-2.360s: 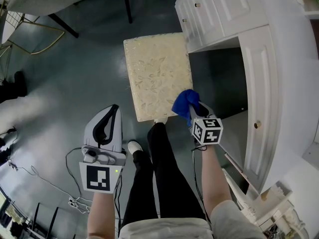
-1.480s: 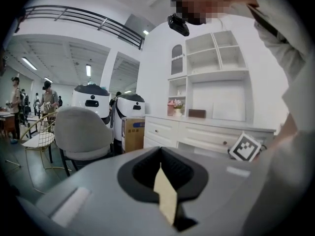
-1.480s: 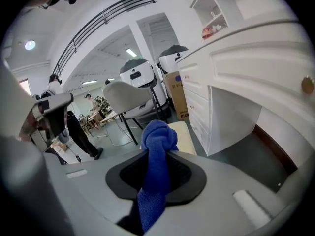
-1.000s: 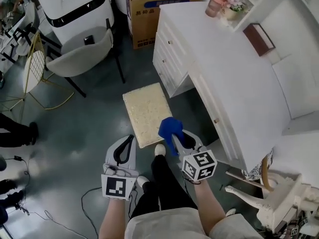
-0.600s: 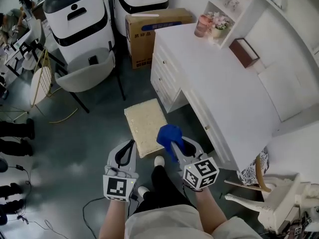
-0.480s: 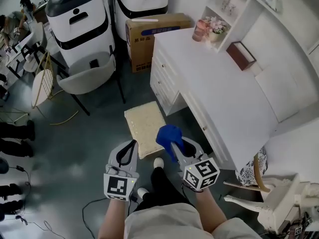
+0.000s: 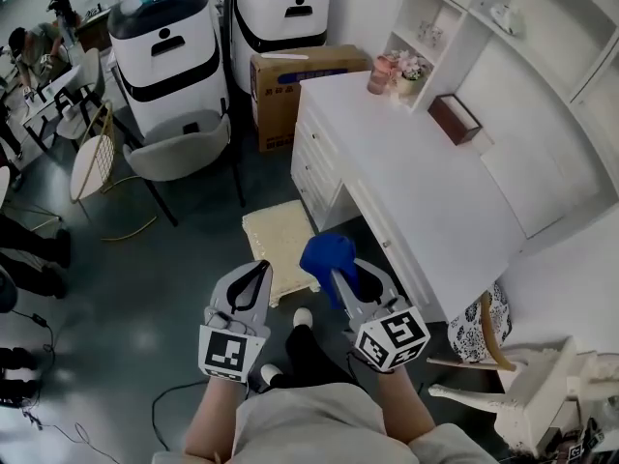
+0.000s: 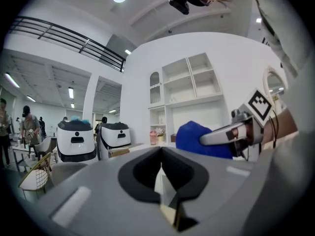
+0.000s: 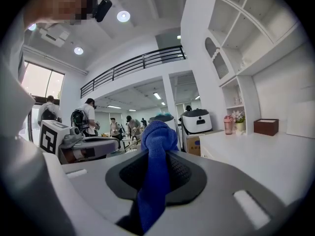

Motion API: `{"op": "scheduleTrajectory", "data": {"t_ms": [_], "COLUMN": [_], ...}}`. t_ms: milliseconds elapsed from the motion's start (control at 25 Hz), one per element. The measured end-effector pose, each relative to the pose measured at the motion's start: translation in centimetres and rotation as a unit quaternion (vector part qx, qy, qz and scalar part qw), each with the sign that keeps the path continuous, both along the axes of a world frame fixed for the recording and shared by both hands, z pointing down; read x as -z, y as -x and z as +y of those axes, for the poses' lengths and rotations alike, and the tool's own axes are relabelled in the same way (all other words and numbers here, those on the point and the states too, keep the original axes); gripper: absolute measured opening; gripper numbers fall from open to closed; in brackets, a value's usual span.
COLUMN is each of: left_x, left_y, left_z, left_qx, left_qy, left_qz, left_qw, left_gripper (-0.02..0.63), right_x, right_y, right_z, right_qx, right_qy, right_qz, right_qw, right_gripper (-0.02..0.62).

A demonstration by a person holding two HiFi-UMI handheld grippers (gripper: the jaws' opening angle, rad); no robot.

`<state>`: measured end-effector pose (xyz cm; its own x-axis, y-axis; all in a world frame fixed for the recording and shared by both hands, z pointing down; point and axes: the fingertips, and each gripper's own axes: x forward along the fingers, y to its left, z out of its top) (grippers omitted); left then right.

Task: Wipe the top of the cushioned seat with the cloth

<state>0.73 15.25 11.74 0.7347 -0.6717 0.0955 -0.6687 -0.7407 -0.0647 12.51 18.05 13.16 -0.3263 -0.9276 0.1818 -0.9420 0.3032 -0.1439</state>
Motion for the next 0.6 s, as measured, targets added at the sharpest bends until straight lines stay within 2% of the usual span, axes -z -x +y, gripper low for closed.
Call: {"op": "scheduleTrajectory", "data": {"t_ms": [320, 600], "left_x": [1.3, 1.6], "left_y": [0.4, 1.0], "left_z": [2.5, 3.9], "left_qx": [-0.005, -0.003], "left_qy": [-0.037, -0.022], "left_qz": [-0.004, -0.001], "left_qw": [0.9993, 0.9997], "left_gripper": [0.000, 0.000], "right_x": [1.0, 1.8], "right_y": [0.7, 1.7], "right_z": [2.7, 3.5], "right_qx": [-0.008, -0.003], "right_qy": [-0.024, -0.035], "right_qz": [-0.015, -0.009], "right_qw": [1.000, 0.999], "right_gripper": [0.084, 0.084]}}
